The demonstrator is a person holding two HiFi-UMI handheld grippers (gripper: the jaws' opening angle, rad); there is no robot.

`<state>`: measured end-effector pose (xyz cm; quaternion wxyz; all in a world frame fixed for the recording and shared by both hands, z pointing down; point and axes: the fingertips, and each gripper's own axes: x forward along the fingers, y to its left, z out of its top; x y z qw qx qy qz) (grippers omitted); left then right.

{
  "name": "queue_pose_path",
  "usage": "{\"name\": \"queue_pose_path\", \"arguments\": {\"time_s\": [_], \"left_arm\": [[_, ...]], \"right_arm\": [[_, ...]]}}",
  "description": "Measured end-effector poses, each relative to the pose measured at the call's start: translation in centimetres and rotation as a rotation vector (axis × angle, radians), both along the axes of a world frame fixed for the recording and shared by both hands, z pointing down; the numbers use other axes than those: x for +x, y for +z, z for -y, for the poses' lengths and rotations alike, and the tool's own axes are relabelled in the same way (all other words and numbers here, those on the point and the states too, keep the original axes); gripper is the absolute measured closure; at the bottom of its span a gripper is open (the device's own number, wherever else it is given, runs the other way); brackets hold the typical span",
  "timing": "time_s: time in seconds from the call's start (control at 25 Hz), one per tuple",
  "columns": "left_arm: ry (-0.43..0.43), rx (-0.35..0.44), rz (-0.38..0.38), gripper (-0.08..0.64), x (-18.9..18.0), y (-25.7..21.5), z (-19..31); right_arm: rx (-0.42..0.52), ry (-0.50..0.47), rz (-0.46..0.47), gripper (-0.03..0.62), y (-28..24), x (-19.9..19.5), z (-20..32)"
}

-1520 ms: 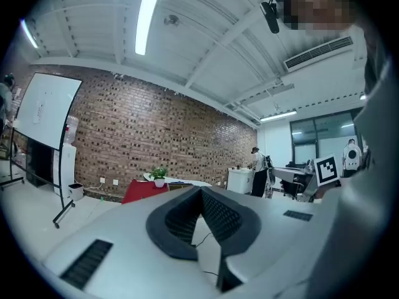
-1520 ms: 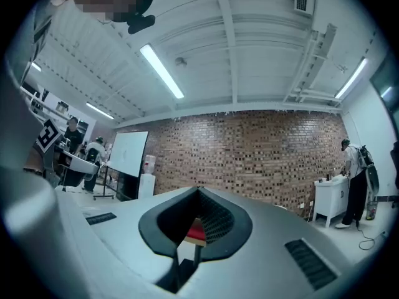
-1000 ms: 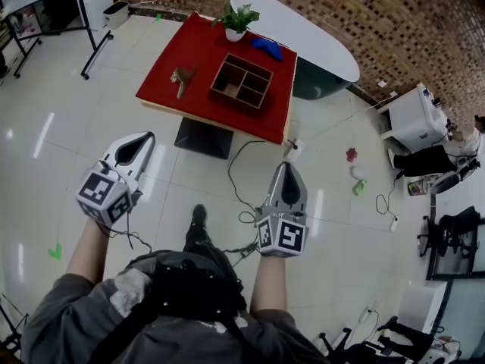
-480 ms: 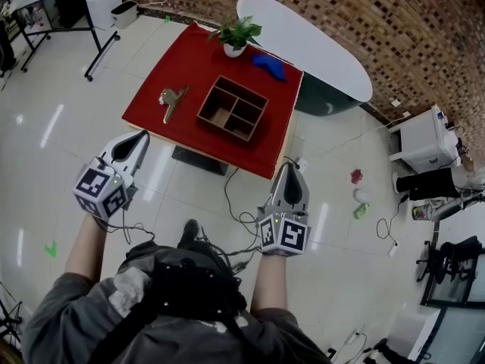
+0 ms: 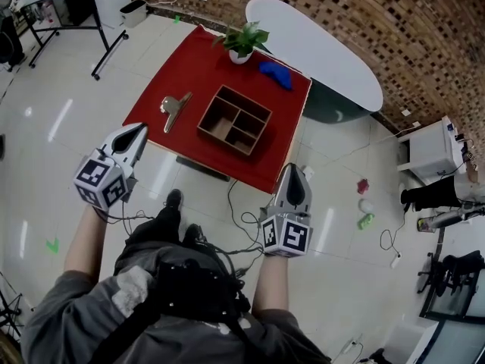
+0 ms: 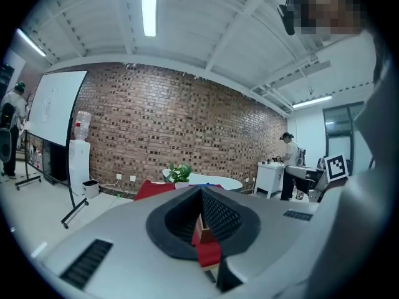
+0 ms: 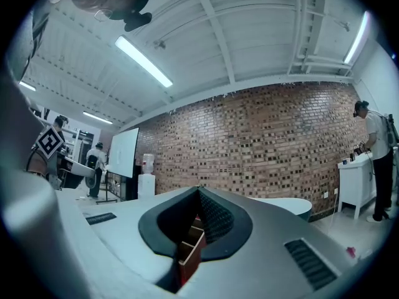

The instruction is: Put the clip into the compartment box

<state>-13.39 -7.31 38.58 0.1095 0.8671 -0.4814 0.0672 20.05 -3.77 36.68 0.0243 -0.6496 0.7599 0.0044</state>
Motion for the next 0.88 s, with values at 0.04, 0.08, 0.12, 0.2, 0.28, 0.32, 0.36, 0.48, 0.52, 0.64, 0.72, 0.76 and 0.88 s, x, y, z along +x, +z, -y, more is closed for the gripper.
{"name": "queue_pose_path", "arguments": {"time_s": [0.04,0.08,0.12,0.2,0.28,0.32,0.36,0.48,0.52,0.64,0.72,0.76,0.88], "left_arm": [[0.0,-0.01,0.001,0.524,-0.3,0.5,0.9],[0.001,-0.019,0.008,0.525,-0.6,1.2,1.8],[0.004,-0.027,0.019,0.524,-0.9,1.9,2.7],[0.015,-0.042,0.035,0.523,-1.4,3.4,4.8],[0.033,-0.068,0.041,0.523,-1.5,4.9,6.9],[0.045,-0.085,0.045,0.523,-1.5,5.7,8.1],[0.057,-0.101,0.051,0.523,-1.6,6.5,9.2],[0.104,-0.16,0.07,0.432,-1.7,9.1,12.4],[0.116,-0.181,0.082,0.42,-1.8,10.1,13.4],[0.129,-0.235,0.123,0.382,-2.9,13.2,16.3],[0.144,-0.29,0.133,0.347,-3.6,15.2,18.3],[0.154,-0.319,0.135,0.347,-3.9,16.2,19.3],[0.169,-0.392,0.156,0.347,-4.9,19.0,22.6]], "right_arm": [[-0.001,0.005,-0.002,0.583,0.1,-0.1,0.5],[-0.002,0.012,-0.004,0.583,0.1,-0.3,1.0],[-0.003,0.019,-0.006,0.583,0.3,-0.5,1.6],[-0.008,0.032,-0.012,0.583,0.8,-1.1,2.9],[-0.014,0.049,-0.021,0.583,1.0,-1.3,4.7],[-0.017,0.061,-0.026,0.583,1.1,-1.3,5.7],[-0.02,0.073,-0.028,0.583,1.1,-1.3,6.7],[-0.023,0.1,-0.03,0.583,1.5,-1.5,9.9],[-0.024,0.11,-0.033,0.583,1.7,-1.6,10.9],[-0.033,0.139,-0.038,0.583,2.4,-2.2,13.7],[-0.04,0.156,-0.044,0.583,2.8,-2.8,15.4],[-0.044,0.164,-0.048,0.583,3.1,-3.1,16.2],[-0.064,0.191,-0.058,0.583,4.2,-3.6,18.7]]}}
